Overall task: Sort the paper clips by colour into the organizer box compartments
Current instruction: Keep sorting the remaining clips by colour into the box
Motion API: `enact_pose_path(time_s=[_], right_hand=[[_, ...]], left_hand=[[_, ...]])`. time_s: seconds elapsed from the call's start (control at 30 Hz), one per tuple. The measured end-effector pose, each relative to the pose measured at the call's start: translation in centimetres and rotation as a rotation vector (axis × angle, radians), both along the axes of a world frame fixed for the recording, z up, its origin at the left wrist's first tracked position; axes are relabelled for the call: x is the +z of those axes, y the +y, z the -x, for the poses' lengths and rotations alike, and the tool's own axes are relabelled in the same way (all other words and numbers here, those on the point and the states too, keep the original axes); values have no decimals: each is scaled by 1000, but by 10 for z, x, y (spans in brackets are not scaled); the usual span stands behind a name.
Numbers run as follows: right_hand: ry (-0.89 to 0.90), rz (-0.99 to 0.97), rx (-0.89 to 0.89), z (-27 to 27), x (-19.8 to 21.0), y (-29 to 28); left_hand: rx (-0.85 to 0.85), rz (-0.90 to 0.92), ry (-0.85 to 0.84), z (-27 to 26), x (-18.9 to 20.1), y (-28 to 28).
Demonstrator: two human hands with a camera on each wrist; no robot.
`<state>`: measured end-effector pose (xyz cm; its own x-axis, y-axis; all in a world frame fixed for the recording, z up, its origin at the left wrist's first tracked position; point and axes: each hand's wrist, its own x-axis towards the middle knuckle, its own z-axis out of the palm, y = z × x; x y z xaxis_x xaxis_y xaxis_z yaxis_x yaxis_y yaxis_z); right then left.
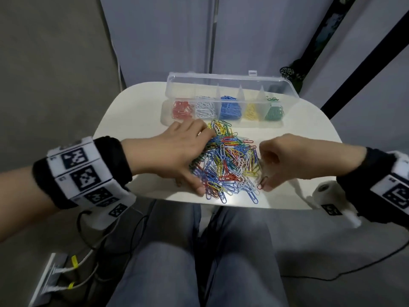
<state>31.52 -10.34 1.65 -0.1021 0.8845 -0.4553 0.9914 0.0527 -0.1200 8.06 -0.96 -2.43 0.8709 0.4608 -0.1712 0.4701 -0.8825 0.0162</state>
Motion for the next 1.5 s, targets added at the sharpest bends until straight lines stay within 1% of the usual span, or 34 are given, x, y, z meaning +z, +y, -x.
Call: enact_pose_path(time_s=[0.1, 0.2, 0.27, 0.33, 0.37, 0.47, 0.53, 0.6, 0.67, 0.77, 0.87, 1.07, 1.13, 1.2, 1.3, 1.37, 1.43, 1.5], right_hand=[[58, -49, 25, 2, -11, 12], [52, -149, 68, 5, -13, 24], [62, -253, 100, 6, -8, 26], [161, -347, 189, 10, -5, 23], [231, -365, 249, 13, -6, 19], [405, -311, 456, 32, -13, 5], [436, -279, 609, 45, -21, -3], [432, -261, 710, 54, -31, -7], [422, -248, 730, 57, -37, -5], [452, -171, 679, 55, -39, 1], [489, -123, 602, 50, -37, 8], [361, -209, 515, 35, -30, 29], [348, -225, 467, 30, -25, 33], [358, -267, 329, 23, -17, 37], [331, -368, 69, 8, -6, 48], [292, -384, -17, 1, -6, 56], [250, -338, -25, 1, -9, 61], [213, -267, 11, 7, -13, 63]], left_hand=[[24, -84, -69, -17, -1, 7], [60, -120, -98, -28, 2, 13], [96, -96, -122, -24, 7, 15], [133, -43, -142, -11, 15, 17], [153, -7, -140, -2, 18, 19], [250, 170, -63, 28, 26, 24], [324, 262, 24, 44, 27, 28], [360, 269, 104, 52, 24, 30], [366, 252, 164, 52, 19, 29], [347, 245, 155, 43, 12, 27], [336, 301, 64, 31, 10, 29], [267, 244, -56, 6, 9, 30], [263, 240, -84, 3, 9, 30], [296, 280, -134, 4, 10, 32], [372, 402, -226, 8, 14, 34], [389, 392, -273, 9, 19, 35], [397, 339, -322, 8, 25, 37], [399, 274, -377, 8, 30, 39]])
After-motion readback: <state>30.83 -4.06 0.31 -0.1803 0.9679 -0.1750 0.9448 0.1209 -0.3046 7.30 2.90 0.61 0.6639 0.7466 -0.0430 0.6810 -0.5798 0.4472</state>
